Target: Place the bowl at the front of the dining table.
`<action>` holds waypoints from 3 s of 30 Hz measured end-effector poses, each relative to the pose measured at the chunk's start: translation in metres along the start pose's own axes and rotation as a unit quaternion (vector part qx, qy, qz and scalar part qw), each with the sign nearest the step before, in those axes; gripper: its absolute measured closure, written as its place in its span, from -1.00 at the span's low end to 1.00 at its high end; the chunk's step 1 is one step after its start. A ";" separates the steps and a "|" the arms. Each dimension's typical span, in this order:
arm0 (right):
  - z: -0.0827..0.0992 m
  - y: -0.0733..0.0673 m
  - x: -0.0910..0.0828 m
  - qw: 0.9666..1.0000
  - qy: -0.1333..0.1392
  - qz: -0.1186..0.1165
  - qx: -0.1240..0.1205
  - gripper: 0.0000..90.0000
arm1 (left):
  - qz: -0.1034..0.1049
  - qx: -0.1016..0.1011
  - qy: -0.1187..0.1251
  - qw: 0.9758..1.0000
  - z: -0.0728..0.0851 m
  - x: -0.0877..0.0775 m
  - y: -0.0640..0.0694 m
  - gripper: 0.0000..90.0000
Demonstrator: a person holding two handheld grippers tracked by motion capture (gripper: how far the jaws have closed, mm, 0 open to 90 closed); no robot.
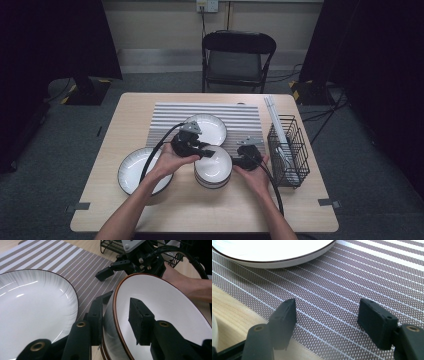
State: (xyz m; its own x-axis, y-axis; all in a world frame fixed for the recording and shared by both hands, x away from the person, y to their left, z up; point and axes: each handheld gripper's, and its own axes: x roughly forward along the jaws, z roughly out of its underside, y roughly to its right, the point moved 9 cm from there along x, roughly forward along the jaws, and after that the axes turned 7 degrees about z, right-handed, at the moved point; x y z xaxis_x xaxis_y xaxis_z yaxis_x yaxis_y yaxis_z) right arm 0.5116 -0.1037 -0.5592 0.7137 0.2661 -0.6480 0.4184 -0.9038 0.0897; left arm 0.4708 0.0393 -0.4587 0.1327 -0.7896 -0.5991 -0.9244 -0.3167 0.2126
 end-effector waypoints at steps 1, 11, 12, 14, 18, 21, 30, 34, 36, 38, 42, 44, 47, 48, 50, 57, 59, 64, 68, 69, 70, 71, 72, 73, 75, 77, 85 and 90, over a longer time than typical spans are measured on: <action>0.000 0.000 0.000 1.000 0.000 0.000 0.000 -0.31 | -0.001 -0.002 -0.001 1.000 0.001 0.000 -0.001 0.50; 0.000 0.000 0.000 1.000 0.000 0.000 0.000 -0.31 | -0.016 -0.007 -0.008 1.000 0.003 0.002 -0.005 0.77; 0.000 0.000 0.000 1.000 0.000 0.000 0.000 -0.31 | -0.015 -0.009 -0.007 1.000 0.003 0.002 -0.005 0.78; 0.000 0.000 0.000 1.000 0.000 0.000 0.000 -0.31 | -0.017 -0.007 -0.008 1.000 0.002 0.002 -0.005 0.79; 0.000 0.000 0.000 1.000 0.000 0.000 0.000 -0.31 | -0.014 -0.010 -0.009 1.000 0.003 0.001 -0.006 0.79; 0.000 0.000 0.000 1.000 0.000 0.000 0.000 -0.31 | -0.011 -0.010 -0.004 1.000 0.003 0.001 -0.005 0.81; 0.000 0.000 0.000 1.000 -0.001 0.000 0.001 -0.31 | -0.009 -0.019 0.004 1.000 0.004 0.001 -0.006 0.80; 0.000 0.000 0.000 1.000 -0.001 0.000 0.001 -0.31 | -0.012 -0.019 0.001 1.000 0.005 -0.001 -0.006 0.80; 0.000 0.000 0.000 1.000 0.000 0.000 0.001 -0.31 | -0.011 -0.017 0.006 1.000 0.005 0.000 -0.006 0.81; 0.000 0.000 0.000 1.000 -0.001 -0.001 0.002 -0.31 | -0.010 -0.021 0.010 1.000 0.005 0.000 -0.006 0.80; 0.000 0.000 0.000 1.000 -0.001 -0.001 0.002 -0.31 | -0.015 -0.020 0.014 1.000 0.004 -0.003 -0.005 0.80; 0.000 0.000 0.000 1.000 0.000 -0.001 0.002 -0.31 | -0.014 -0.020 0.012 1.000 0.004 -0.003 -0.005 0.80; 0.000 0.000 0.000 1.000 -0.001 -0.001 0.001 -0.31 | -0.011 -0.018 0.016 1.000 0.003 -0.005 -0.004 0.80; 0.000 0.000 0.000 1.000 -0.001 -0.001 0.001 -0.31 | -0.014 -0.020 0.022 0.999 0.002 -0.006 -0.005 0.80; 0.000 0.000 0.000 1.000 -0.001 -0.001 0.001 -0.31 | -0.016 -0.016 0.027 0.999 0.001 -0.007 -0.006 0.80; 0.000 0.000 0.000 1.000 0.000 -0.001 0.002 -0.31 | -0.017 -0.024 0.036 0.999 0.000 -0.013 -0.007 0.79; 0.000 0.000 0.000 1.000 0.000 -0.001 0.002 -0.31 | -0.020 -0.023 0.044 0.999 -0.001 -0.015 -0.008 0.78; 0.000 0.000 0.000 1.000 0.000 0.000 0.002 -0.31 | -0.020 -0.021 0.046 0.999 -0.002 -0.018 -0.007 0.78; 0.000 0.000 0.000 1.000 -0.001 -0.001 0.001 -0.31 | -0.021 -0.021 0.053 0.998 -0.004 -0.020 -0.008 0.78; 0.000 0.000 0.000 1.000 -0.001 -0.001 0.001 -0.31 | -0.021 -0.021 0.053 0.998 -0.004 -0.020 -0.008 0.78; 0.000 0.000 0.000 1.000 -0.001 -0.001 0.002 -0.31 | -0.019 -0.021 0.052 0.998 -0.004 -0.020 -0.007 0.78; 0.000 0.000 0.000 1.000 -0.001 -0.001 0.002 -0.31 | -0.019 -0.020 0.053 0.998 -0.004 -0.021 -0.007 0.78; 0.000 0.000 0.000 1.000 -0.001 -0.001 0.002 -0.31 | -0.021 -0.019 0.056 0.998 -0.005 -0.023 -0.008 0.78; 0.000 0.000 0.000 1.000 -0.001 -0.001 0.002 -0.31 | -0.021 -0.019 0.056 0.998 -0.005 -0.023 -0.008 0.78; 0.000 0.000 0.000 1.000 -0.001 -0.001 0.002 -0.31 | -0.021 -0.019 0.063 0.998 -0.006 -0.025 -0.008 0.78; 0.000 0.000 0.000 1.000 0.000 -0.001 0.001 -0.31 | -0.018 -0.022 0.067 0.997 -0.007 -0.026 -0.008 0.78; 0.000 0.000 0.000 1.000 0.000 -0.001 0.001 -0.31 | -0.027 -0.024 0.069 0.997 -0.007 -0.031 -0.011 0.78; 0.000 0.000 0.000 1.000 0.000 -0.001 0.001 -0.31 | -0.028 -0.018 0.068 0.997 -0.011 -0.034 -0.010 0.78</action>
State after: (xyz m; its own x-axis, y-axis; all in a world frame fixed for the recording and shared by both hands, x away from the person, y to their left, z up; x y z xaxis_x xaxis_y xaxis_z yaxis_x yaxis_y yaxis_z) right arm 0.5116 -0.1037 -0.5592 0.7120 0.2685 -0.6488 0.4189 -0.9040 0.0857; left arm 0.4795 0.0635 -0.4319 0.2339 -0.8330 -0.5014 -0.9012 -0.3792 0.2097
